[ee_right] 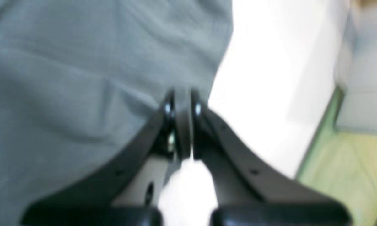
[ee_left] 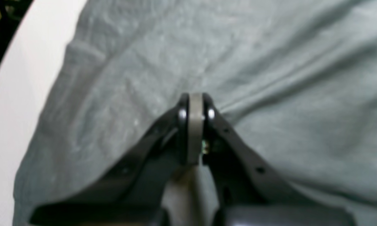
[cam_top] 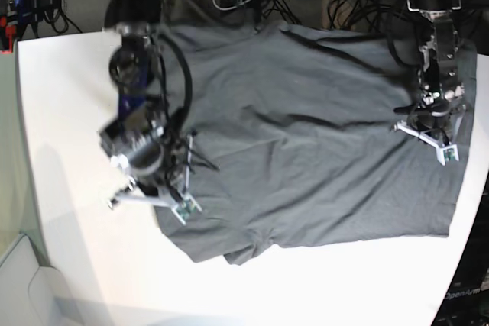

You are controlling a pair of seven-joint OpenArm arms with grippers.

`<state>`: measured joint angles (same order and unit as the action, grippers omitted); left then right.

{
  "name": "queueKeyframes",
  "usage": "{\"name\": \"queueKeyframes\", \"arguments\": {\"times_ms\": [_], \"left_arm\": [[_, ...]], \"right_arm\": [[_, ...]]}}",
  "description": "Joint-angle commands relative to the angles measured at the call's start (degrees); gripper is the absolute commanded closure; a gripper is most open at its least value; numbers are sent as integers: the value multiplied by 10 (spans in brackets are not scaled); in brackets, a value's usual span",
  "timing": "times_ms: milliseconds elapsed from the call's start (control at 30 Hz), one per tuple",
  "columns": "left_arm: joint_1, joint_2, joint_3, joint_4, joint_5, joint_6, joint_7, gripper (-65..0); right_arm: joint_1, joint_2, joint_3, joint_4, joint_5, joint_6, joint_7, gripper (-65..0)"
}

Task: Layout the t-shirt on the table in an organized manner, then fold the t-shirt properly
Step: 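Smooth the t-shirt with the right gripper toward the left gripper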

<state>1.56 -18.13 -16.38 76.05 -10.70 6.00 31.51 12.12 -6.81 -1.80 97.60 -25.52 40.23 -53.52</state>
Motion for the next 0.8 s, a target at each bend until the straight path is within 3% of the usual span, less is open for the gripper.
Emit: {"name": "queueKeyframes", "arguments": {"times_ms": [0,167,333,500,767], "left_arm": [[-4,-9,-4,4,3,3,-10,-1],[-1,-17,-4,-1,3,3,-10,-1],[5,-20,-4,1,3,4,-10,-1],[3,-20,-4,0,3,4,-10,-1],[-10,-20,-3,0,3,4,-10,-1]], "right_arm": [[32,-3,-1,-33,2,-2,9,0],[115,0,3,-226,2,-2,80,0],[100,9,50,-280,2,-2,111,0],[21,31,64,-234,2,-2,108,0],[-142,35,57,-73,2,-2,107,0]]}}
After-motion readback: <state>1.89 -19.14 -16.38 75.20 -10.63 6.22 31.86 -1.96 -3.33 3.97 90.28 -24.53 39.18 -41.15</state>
